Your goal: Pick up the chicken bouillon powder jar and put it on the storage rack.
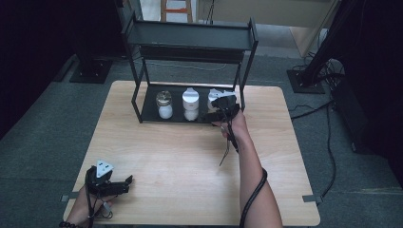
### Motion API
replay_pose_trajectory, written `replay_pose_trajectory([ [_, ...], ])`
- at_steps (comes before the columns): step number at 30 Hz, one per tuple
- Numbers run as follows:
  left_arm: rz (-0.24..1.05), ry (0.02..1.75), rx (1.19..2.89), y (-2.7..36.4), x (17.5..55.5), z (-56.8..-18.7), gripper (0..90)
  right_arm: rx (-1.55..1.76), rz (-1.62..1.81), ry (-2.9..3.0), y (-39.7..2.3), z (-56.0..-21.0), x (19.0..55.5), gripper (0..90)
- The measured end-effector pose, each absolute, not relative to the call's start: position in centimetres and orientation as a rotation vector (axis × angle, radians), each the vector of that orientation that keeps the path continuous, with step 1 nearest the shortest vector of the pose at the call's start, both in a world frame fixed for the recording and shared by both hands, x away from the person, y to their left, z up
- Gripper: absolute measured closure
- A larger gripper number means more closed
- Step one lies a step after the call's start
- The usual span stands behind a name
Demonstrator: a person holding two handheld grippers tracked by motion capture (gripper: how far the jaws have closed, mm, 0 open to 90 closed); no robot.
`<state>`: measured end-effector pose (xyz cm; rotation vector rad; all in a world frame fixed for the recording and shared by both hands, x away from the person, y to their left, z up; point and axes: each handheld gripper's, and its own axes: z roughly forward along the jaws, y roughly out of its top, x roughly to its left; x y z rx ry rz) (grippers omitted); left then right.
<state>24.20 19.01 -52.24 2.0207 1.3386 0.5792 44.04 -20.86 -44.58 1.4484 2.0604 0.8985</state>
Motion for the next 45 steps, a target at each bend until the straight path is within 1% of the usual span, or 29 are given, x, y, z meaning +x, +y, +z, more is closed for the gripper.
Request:
replay_pose_trajectory([
  [20, 0.579, 1.339, 2.021, 19.0, 24.2, -52.2, 0.0, 1.441, 0.905, 2.068, -21.6, -47.5, 42.4, 0.0],
  [31, 0.579, 1.339, 2.021, 19.0, 24.2, -52.2, 0.0, 1.477, 0.886, 2.090, -22.3, -50.0, 41.5, 0.0],
  [45, 0.579, 1.339, 2.020, 19.0, 24.2, -52.2, 0.0, 1.488, 0.865, 2.112, -22.7, -52.2, 40.4, 0.0],
])
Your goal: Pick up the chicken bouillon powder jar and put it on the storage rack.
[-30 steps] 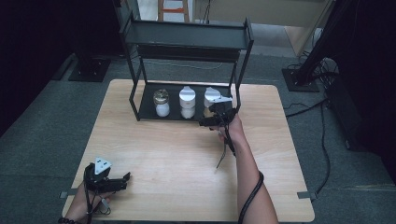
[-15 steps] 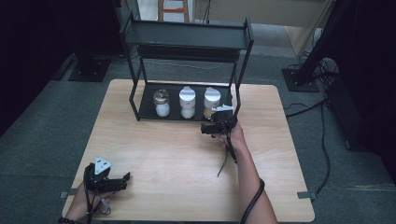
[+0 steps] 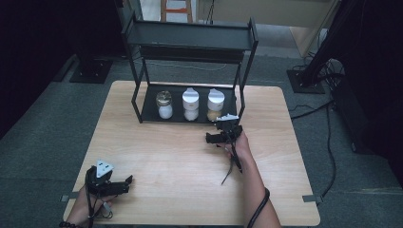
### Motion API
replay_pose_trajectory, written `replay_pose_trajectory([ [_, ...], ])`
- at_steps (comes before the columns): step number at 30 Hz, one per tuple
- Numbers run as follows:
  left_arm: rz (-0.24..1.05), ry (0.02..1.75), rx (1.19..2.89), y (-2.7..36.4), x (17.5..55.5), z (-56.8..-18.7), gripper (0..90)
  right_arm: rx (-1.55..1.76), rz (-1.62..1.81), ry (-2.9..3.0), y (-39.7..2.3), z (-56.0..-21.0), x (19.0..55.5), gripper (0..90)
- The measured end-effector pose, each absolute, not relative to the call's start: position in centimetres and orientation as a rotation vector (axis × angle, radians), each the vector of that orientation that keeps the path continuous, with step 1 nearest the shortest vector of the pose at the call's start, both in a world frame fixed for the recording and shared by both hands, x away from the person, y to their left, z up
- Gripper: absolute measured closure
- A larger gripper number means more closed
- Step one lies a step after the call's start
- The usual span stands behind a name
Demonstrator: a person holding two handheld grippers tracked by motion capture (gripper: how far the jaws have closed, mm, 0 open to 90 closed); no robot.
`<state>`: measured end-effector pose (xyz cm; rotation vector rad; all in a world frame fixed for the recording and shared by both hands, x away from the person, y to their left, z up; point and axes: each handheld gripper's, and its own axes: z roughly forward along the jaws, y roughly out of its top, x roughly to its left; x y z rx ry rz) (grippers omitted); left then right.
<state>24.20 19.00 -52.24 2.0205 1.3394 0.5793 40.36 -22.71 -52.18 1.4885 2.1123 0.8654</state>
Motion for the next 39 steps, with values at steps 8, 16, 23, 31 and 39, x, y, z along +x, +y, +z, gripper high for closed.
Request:
replay_pose_trajectory([
  [8, 0.579, 1.339, 2.020, 19.0, 24.2, -52.2, 0.0, 1.473, 0.885, 2.091, -22.8, -52.4, 39.7, 0.0],
  [16, 0.580, 1.339, 2.020, 19.0, 24.2, -52.3, 0.0, 1.470, 0.894, 2.078, -22.8, -52.5, 39.3, 0.0],
  [23, 0.580, 1.339, 2.019, 19.0, 24.2, -52.3, 0.0, 1.467, 0.896, 2.079, -22.9, -52.6, 39.0, 0.0],
  [31, 0.580, 1.338, 2.021, 19.0, 24.2, -52.3, 0.0, 1.471, 0.895, 2.075, -23.2, -52.6, 38.6, 0.0],
  [39, 0.579, 1.335, 2.022, 19.0, 24.2, -52.3, 0.0, 1.469, 0.895, 2.076, -23.3, -52.6, 38.4, 0.0],
])
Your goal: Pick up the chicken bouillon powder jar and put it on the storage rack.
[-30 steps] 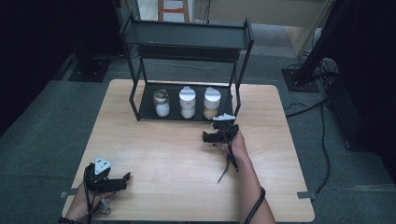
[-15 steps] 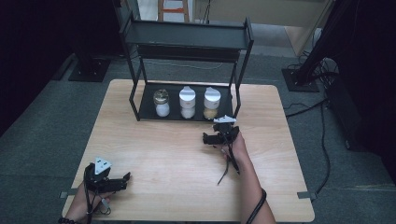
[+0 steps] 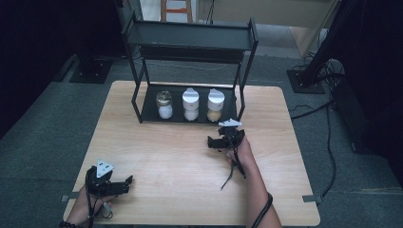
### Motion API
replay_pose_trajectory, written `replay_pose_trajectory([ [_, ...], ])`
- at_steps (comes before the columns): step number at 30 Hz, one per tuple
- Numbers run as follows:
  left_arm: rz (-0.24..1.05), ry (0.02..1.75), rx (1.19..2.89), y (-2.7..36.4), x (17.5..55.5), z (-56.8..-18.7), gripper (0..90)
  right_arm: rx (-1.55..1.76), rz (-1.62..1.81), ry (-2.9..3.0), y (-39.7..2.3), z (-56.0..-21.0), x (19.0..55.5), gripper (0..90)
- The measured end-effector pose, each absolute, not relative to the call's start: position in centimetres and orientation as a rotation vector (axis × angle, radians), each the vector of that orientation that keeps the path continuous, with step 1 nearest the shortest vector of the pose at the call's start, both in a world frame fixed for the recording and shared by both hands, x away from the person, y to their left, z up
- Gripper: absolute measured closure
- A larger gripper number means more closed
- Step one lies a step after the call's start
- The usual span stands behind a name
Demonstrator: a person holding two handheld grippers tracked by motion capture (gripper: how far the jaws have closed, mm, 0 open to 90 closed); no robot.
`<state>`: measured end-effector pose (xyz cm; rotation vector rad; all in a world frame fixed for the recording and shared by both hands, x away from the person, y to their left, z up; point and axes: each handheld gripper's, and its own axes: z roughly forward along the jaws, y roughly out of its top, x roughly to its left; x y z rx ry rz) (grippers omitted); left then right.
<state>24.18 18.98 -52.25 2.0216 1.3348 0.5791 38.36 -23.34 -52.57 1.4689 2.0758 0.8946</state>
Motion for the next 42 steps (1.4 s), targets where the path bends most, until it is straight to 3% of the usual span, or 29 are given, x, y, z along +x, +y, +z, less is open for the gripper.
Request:
replay_pose_trajectory([
  [42, 0.572, 1.315, 2.029, 18.9, 24.2, -52.3, 0.0, 1.455, 0.899, 2.086, -26.0, -52.7, 33.2, 0.0],
])
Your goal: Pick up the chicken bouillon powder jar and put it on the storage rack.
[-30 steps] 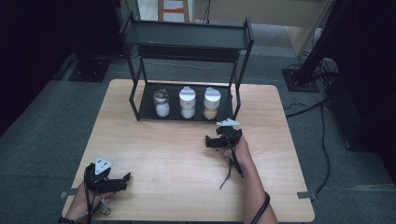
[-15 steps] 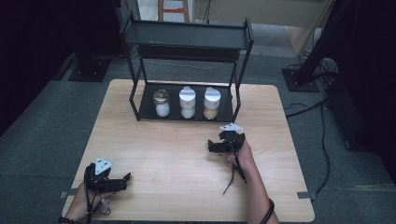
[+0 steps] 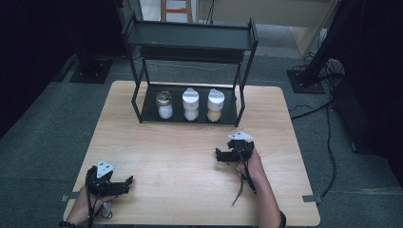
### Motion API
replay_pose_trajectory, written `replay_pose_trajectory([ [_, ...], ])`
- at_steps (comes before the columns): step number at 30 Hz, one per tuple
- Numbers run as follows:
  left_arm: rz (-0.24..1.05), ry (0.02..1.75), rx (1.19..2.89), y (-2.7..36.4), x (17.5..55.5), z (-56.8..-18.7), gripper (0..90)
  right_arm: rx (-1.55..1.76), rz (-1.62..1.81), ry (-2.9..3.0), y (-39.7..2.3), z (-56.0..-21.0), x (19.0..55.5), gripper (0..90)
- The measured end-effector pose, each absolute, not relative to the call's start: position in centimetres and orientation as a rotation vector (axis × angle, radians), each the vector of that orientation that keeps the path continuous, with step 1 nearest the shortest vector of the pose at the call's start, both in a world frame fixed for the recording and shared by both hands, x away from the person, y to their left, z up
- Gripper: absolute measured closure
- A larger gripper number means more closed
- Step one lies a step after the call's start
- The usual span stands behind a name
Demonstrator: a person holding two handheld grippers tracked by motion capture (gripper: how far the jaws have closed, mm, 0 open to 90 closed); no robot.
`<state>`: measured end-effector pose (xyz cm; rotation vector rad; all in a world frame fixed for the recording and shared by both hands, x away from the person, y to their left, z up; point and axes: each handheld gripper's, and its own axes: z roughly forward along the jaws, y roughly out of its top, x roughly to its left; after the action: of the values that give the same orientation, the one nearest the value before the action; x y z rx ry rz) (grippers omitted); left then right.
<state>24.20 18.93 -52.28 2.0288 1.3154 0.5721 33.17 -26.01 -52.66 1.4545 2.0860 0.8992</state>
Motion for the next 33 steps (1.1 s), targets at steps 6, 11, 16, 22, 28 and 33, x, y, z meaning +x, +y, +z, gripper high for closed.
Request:
replay_pose_trajectory([
  [6, 0.572, 1.315, 2.029, 18.9, 24.2, -52.3, 0.0, 1.450, 0.901, 2.091, -26.4, -52.7, 32.2, 0.0],
  [11, 0.572, 1.315, 2.029, 18.9, 24.2, -52.3, 0.0, 1.444, 0.904, 2.098, -26.9, -52.7, 31.4, 0.0],
  [16, 0.572, 1.316, 2.029, 18.9, 24.2, -52.3, 0.0, 1.439, 0.905, 2.101, -27.3, -52.7, 30.8, 0.0],
  [22, 0.572, 1.316, 2.029, 18.9, 24.2, -52.3, 0.0, 1.440, 0.902, 2.100, -27.8, -52.7, 30.1, 0.0],
  [28, 0.572, 1.316, 2.029, 18.9, 24.2, -52.3, 0.0, 1.439, 0.903, 2.102, -28.3, -52.7, 29.4, 0.0],
  [33, 0.573, 1.318, 2.027, 18.9, 24.2, -52.3, 0.0, 1.439, 0.901, 2.098, -28.6, -52.7, 28.9, 0.0],
])
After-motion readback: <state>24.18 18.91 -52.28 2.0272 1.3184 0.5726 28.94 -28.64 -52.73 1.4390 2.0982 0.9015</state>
